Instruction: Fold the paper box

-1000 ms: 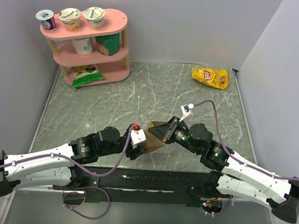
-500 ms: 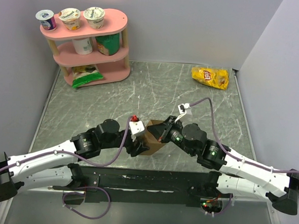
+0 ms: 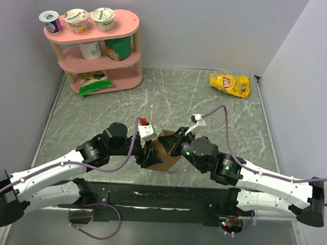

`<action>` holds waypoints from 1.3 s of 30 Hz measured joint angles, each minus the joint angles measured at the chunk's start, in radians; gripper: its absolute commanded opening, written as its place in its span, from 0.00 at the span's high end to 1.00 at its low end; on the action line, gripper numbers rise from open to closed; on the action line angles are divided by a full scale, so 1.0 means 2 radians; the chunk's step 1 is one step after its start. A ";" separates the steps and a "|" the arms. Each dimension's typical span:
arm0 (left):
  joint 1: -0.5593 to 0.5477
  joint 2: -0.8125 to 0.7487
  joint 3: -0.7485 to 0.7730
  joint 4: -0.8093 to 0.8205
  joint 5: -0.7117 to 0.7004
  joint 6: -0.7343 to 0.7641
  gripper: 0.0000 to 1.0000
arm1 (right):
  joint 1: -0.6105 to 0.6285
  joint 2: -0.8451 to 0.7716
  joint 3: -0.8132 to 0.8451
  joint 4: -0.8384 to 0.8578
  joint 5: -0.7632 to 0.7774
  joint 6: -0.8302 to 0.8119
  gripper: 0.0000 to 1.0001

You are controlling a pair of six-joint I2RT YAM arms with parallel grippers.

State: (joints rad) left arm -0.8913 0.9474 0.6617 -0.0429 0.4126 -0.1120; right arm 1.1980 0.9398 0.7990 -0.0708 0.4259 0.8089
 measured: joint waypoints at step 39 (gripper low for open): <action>0.086 0.071 0.040 -0.023 0.132 -0.046 0.51 | 0.019 0.086 0.070 -0.029 0.060 -0.055 1.00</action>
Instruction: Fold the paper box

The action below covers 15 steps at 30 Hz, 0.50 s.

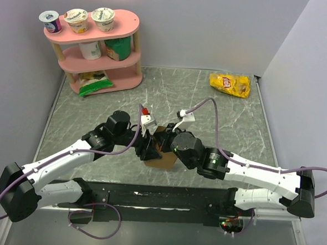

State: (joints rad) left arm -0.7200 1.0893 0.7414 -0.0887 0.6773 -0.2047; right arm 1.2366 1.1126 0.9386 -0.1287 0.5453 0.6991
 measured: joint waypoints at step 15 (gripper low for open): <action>0.011 -0.023 0.002 0.020 -0.013 0.033 0.50 | 0.039 -0.071 0.016 -0.056 -0.035 -0.050 0.37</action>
State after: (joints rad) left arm -0.6975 1.0439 0.7464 -0.0483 0.6521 -0.1387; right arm 1.3148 0.9703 0.9699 -0.2405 0.4755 0.5991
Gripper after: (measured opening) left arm 0.648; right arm 0.543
